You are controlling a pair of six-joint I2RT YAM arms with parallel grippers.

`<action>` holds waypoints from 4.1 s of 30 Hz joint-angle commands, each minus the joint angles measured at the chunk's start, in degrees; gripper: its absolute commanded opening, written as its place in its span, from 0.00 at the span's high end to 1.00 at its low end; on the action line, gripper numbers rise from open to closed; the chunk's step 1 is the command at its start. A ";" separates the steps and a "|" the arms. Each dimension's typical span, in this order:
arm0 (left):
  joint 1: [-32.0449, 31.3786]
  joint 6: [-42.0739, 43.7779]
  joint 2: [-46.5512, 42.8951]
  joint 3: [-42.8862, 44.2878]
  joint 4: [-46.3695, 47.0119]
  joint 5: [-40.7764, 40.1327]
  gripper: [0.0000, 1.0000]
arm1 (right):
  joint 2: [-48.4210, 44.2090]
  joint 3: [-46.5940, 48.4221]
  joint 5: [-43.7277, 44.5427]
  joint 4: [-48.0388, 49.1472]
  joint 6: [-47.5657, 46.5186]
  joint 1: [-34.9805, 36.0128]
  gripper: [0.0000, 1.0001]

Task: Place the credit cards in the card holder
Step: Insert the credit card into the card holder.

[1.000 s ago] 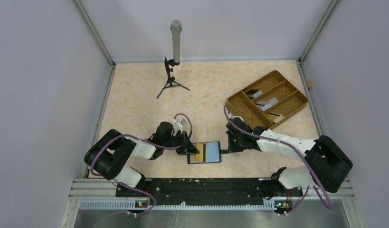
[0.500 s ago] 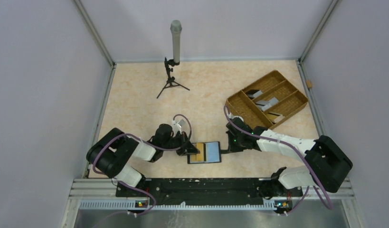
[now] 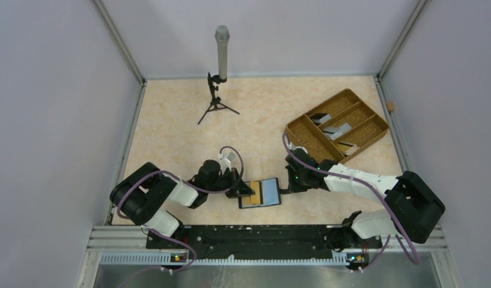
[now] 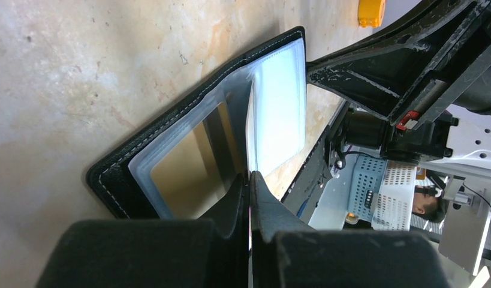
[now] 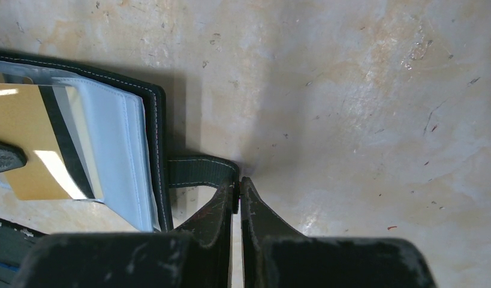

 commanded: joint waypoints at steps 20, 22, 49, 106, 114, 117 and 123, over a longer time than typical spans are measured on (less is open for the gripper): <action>-0.94 2.31 -2.59 -0.88 0.37 -5.38 1.00 | -1.29 0.29 1.15 -0.92 0.21 0.48 1.00; -1.00 1.58 -2.05 -1.21 1.99 -4.91 1.00 | -1.28 0.29 1.16 -0.93 0.23 0.41 1.00; -4.71 -1.33 -1.64 -4.73 11.70 -13.95 1.00 | -1.72 0.38 1.35 -1.28 0.50 0.50 1.00; -10.10 -7.88 8.76 -4.61 24.22 -14.96 1.00 | -11.48 0.58 -3.04 -1.03 1.55 2.34 0.56; -10.12 -7.71 8.56 -4.46 23.61 -14.80 1.00 | -6.93 -2.31 -6.18 3.24 2.76 2.39 0.56; -10.14 -7.64 8.48 -4.49 23.44 -14.69 1.00 | -5.83 -2.75 -6.48 3.65 2.75 2.37 0.53; -10.15 -7.46 8.14 -4.45 22.95 -14.69 1.00 | -4.76 -3.78 -7.46 5.29 2.91 2.39 0.52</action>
